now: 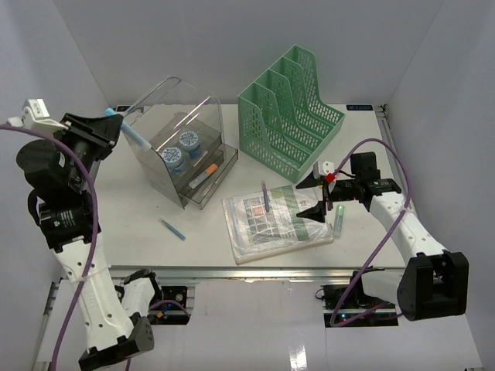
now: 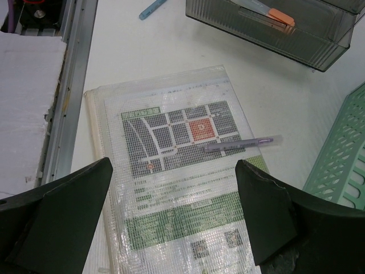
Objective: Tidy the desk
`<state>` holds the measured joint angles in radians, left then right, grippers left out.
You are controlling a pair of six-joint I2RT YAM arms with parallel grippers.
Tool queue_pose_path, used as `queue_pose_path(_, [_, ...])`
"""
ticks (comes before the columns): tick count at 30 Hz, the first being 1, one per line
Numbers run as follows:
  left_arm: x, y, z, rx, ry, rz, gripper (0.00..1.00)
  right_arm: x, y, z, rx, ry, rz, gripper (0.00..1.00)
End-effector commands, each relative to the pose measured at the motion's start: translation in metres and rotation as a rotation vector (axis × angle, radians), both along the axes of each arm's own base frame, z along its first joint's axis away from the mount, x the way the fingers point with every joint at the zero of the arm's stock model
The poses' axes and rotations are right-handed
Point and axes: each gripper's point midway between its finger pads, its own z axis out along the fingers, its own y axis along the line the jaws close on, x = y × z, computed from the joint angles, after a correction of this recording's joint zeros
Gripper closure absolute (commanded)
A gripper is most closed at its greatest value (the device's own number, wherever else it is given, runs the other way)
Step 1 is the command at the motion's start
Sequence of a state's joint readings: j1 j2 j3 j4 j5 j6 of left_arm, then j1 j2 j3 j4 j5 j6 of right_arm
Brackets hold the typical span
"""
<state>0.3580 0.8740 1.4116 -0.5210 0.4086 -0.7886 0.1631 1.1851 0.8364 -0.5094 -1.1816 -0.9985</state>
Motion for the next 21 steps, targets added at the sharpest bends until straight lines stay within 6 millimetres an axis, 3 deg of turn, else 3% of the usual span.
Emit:
queue_pose_path(1, [0.007, -0.041, 0.003, 0.012, 0.028, -0.243, 1.0, 0.001, 0.0, 0.002, 0.01, 0.013, 0.006, 0.05])
queue_pose_path(4, [0.019, -0.061, -0.008, 0.04, 0.059, -0.335, 1.0, 0.004, 0.0, 0.0, 0.001, 0.02, -0.001, 0.05])
queue_pose_path(7, [0.028, -0.114, -0.026, 0.087, 0.098, -0.467, 1.0, 0.006, -0.001, -0.004, -0.01, 0.027, -0.009, 0.05])
queue_pose_path(9, [0.048, -0.137, -0.041, 0.155, 0.136, -0.448, 1.0, 0.007, -0.001, -0.005, -0.014, 0.032, -0.014, 0.05])
queue_pose_path(11, [0.041, -0.19, -0.061, 0.256, 0.202, -0.535, 1.0, 0.01, -0.003, -0.008, -0.025, 0.034, -0.025, 0.05])
queue_pose_path(12, [0.045, -0.2, -0.063, 0.314, 0.214, -0.528, 1.0, 0.012, -0.005, -0.009, -0.031, 0.032, -0.034, 0.05])
queue_pose_path(14, [0.054, -0.216, -0.082, 0.415, 0.277, -0.493, 1.0, 0.016, -0.01, -0.013, -0.04, 0.035, -0.056, 0.05])
queue_pose_path(16, [0.065, -0.225, -0.12, 0.557, 0.37, -0.462, 1.0, 0.018, -0.012, -0.014, -0.038, 0.044, -0.066, 0.05])
queue_pose_path(21, [0.079, -0.224, -0.181, 0.884, 0.49, -0.3, 1.0, 0.021, -0.016, -0.016, -0.038, 0.052, -0.079, 0.05])
